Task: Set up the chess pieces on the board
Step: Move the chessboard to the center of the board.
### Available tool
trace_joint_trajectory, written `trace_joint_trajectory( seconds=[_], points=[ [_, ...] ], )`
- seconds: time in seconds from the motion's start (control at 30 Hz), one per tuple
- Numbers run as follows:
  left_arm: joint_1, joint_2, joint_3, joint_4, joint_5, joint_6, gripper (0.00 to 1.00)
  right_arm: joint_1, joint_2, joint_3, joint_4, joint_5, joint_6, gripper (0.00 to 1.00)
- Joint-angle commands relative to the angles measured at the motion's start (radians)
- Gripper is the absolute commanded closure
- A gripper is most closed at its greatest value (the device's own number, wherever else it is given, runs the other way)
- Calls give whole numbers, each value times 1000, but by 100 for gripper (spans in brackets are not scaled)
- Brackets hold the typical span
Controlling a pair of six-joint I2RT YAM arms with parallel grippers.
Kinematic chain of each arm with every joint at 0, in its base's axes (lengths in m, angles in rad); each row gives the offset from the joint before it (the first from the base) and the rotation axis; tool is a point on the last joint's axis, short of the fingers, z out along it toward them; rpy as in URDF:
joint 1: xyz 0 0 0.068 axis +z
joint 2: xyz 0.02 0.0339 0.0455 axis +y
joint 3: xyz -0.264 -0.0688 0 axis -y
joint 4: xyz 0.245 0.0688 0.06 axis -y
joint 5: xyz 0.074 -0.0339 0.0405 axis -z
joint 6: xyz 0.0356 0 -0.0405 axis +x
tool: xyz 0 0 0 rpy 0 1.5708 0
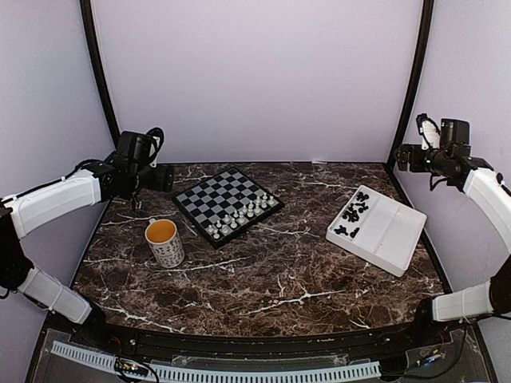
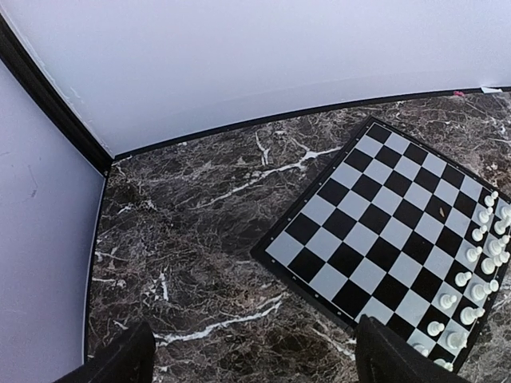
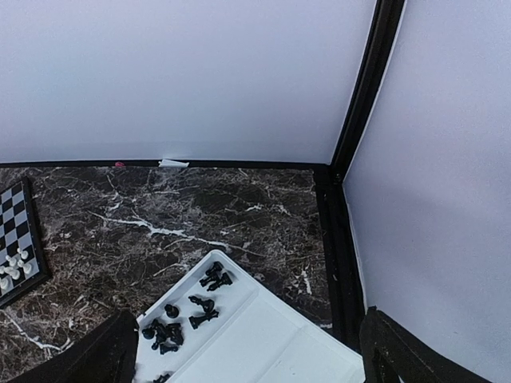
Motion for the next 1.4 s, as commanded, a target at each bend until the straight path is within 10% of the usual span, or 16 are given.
trace_joint_trajectory(
  seconds=[0.0, 0.8, 1.37],
  points=[
    [60, 70, 95, -9, 126, -41, 12, 0, 10, -52, 85, -73, 12, 1],
    [199, 943, 1111, -409, 483, -296, 10, 457, 153, -72, -74, -379, -357, 14],
    [254, 1173, 1233, -499, 740, -324, 4, 548, 174, -151, -120, -405, -424, 17]
  ],
)
